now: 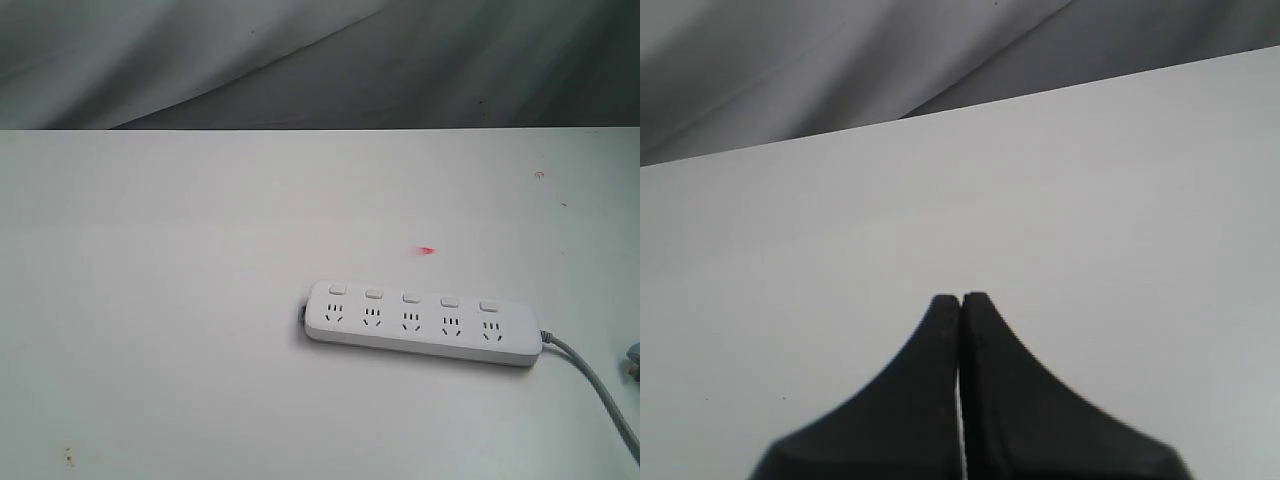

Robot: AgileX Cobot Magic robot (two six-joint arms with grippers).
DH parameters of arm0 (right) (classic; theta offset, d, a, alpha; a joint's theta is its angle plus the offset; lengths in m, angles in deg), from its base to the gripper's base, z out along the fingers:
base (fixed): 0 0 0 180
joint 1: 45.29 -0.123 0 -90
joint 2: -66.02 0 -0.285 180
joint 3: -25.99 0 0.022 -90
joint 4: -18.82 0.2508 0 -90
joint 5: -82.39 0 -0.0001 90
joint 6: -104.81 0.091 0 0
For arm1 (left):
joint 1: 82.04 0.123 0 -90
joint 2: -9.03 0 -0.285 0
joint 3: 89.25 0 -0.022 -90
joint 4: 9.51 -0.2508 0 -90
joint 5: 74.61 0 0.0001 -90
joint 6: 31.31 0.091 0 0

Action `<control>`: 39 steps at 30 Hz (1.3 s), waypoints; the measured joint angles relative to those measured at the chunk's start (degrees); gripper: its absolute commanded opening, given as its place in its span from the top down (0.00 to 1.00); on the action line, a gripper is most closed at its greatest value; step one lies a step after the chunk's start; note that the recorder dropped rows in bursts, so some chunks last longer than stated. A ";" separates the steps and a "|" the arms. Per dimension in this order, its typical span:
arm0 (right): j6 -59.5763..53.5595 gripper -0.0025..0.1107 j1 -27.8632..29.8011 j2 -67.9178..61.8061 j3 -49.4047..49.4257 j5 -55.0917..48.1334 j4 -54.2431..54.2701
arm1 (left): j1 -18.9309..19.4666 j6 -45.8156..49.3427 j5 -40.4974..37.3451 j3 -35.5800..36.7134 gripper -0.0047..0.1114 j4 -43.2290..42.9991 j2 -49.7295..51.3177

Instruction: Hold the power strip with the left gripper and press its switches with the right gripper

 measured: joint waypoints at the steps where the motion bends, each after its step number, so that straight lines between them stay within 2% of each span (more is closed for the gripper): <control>1: 0.00 0.98 0.00 0.00 0.00 0.00 0.00 | 0.00 0.00 0.00 0.00 0.96 0.00 0.00; 5: 0.00 0.98 0.00 0.00 0.00 0.00 0.00 | 0.00 0.08 0.00 -0.88 0.96 4.95 0.00; 12: 0.00 0.98 0.00 0.00 0.00 0.00 0.00 | 0.00 0.08 0.32 -9.15 0.96 8.05 1.87; 20: 0.00 0.98 0.00 0.00 0.00 0.00 0.00 | -0.09 0.68 0.44 -24.41 0.96 8.05 18.56; 27: 0.00 0.98 0.00 0.00 0.00 0.00 0.00 | -0.09 8.15 -0.93 -39.72 0.96 8.05 35.42; 34: 0.00 0.98 0.00 0.00 0.00 0.00 0.00 | -0.09 16.58 -7.06 -52.75 0.96 9.44 45.44; 37: 0.00 0.98 0.00 0.00 0.00 0.00 0.00 | 0.67 23.40 -7.92 -55.70 0.96 14.31 48.24; 39: 0.00 0.98 0.00 0.00 0.00 0.00 0.00 | 2.44 31.00 -8.52 -56.30 0.96 21.21 49.94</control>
